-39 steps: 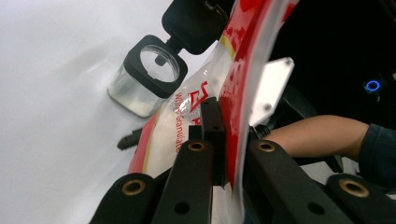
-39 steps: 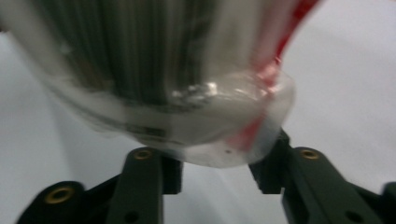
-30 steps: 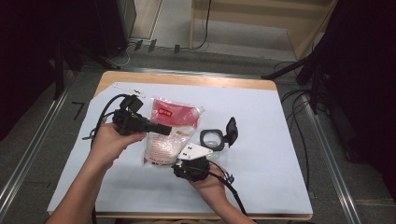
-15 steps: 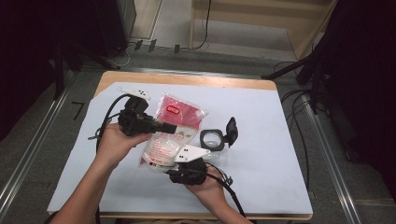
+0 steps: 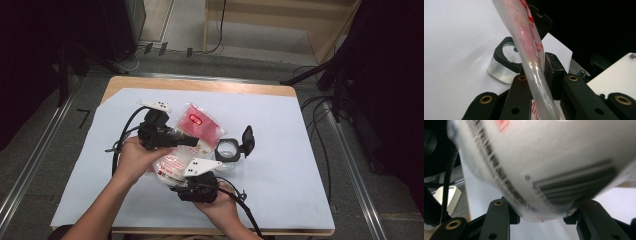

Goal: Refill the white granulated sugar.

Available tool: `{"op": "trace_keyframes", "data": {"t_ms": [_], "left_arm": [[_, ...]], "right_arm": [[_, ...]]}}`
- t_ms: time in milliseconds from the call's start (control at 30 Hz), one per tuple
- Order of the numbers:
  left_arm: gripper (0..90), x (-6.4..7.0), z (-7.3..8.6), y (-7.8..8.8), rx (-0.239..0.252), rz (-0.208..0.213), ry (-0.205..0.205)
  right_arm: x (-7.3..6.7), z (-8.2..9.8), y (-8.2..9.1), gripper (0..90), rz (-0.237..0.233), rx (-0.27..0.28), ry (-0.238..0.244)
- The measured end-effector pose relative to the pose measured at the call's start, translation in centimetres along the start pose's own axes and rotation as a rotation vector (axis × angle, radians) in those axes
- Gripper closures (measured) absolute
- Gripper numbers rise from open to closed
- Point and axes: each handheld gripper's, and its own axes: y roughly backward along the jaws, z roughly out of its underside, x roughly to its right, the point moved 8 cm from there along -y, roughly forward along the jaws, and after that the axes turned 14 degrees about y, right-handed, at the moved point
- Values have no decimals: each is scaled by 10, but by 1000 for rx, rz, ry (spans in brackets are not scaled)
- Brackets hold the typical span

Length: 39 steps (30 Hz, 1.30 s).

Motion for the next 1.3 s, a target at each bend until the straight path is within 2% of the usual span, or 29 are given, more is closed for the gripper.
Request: {"op": "trace_keyframes", "data": {"t_ms": [133, 167, 300, 367, 500, 600, 667, 700, 767, 967, 1033, 1067, 1167, 1300], "left_arm": [[813, 2, 2, -7, -23, 0, 3], [805, 2, 3, -9, -27, -3, 16], [790, 3, 6, -17, -47, -9, 22], [782, 4, 7, -19, -55, -9, 23], [754, 5, 7, -21, -67, 5, 45], [692, 5, 8, -22, -86, 17, 77], [682, 5, 9, -24, -82, -15, 57], [698, 5, 9, -25, -77, -14, 59], [731, 5, 10, -27, -97, -22, 64], [719, 6, 10, -32, -109, -30, 98], [712, 7, 11, -33, -123, -29, 106], [707, 9, 11, -34, -125, -11, 113], [685, 10, 10, -35, -115, -10, 115], [679, 11, 9, -31, -114, 23, 136]], "right_arm": [[3, 2, 0, 539, 26, 3, -40], [4, 3, -1, 523, 29, -6, -43], [2, 5, -3, 547, 36, -34, -43], [0, 6, -4, 586, 24, -47, -36], [-6, 5, -5, 598, -4, -41, -34], [-6, 4, -4, 600, -24, -28, -65], [-2, 4, -2, 601, -43, 6, -115], [-1, 4, -1, 601, -39, 7, -116], [0, 6, -1, 599, -18, -7, -88], [-8, 7, -5, 555, 43, -58, -8], [-8, 7, -6, 587, 39, -58, -13], [-8, 8, -7, 599, 22, -55, -22], [-9, 8, -7, 604, -5, -44, -43], [-9, 7, -7, 612, -36, -23, -71]]}}
